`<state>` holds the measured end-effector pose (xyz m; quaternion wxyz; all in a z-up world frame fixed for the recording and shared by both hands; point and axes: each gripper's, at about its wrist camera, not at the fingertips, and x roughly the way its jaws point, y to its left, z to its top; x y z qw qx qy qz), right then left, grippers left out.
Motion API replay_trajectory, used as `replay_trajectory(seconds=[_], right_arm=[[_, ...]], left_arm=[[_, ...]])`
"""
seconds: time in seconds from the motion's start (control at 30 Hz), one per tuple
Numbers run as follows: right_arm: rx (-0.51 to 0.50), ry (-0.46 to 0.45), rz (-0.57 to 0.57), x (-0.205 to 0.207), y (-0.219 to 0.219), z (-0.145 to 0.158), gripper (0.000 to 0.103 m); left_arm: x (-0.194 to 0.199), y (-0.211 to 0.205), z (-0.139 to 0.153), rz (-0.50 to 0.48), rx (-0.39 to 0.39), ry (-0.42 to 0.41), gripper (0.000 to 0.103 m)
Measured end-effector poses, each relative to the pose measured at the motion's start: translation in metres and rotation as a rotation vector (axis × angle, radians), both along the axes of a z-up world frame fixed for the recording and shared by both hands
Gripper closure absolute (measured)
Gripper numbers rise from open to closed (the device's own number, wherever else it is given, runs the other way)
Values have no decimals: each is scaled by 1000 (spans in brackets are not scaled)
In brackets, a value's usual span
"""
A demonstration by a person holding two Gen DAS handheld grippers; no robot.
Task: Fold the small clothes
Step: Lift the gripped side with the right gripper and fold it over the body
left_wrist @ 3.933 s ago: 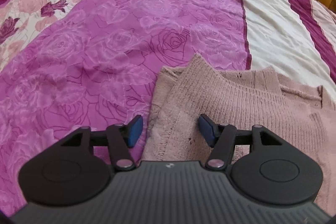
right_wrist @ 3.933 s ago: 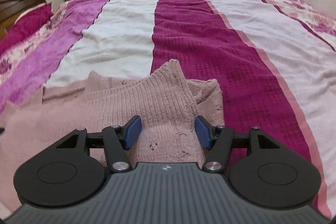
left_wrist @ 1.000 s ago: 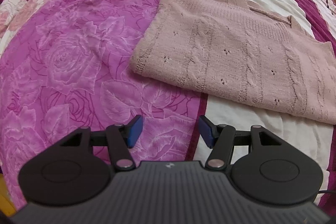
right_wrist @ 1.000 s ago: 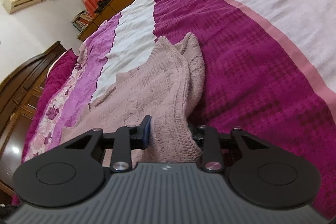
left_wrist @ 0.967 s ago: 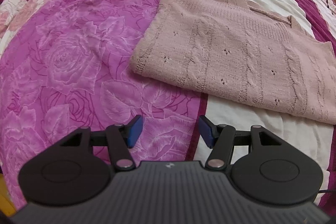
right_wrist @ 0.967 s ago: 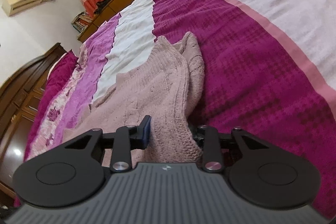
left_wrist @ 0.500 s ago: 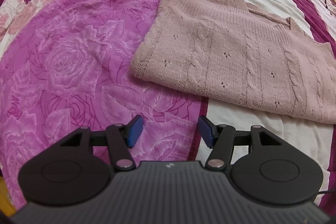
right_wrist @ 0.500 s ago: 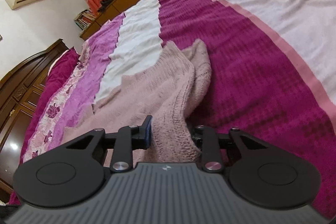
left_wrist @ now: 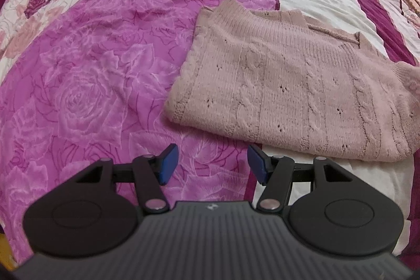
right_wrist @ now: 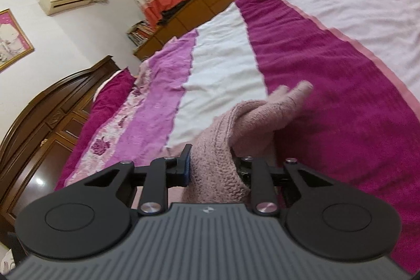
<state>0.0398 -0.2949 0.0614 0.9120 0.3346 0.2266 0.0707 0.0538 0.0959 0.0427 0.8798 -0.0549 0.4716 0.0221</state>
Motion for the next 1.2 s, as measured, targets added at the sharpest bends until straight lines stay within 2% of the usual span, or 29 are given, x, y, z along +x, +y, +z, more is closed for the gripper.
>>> replay_trajectory(seconds=[0.3,0.83,1.03,1.2], right_arm=[[9,-61,73,16,46,30,77],[58,-96,176,37,122,51,77],[59,-80,215,51,146,47,77],[72,-17,251,68,167,22,77]], left_arm=[[6,1,6,-26,0,-19,43],[13,2,7,-57,-4,-28,43],[14,2,5,-66,-1,-26,43],[15,4,4,-61,-1,-20,43]])
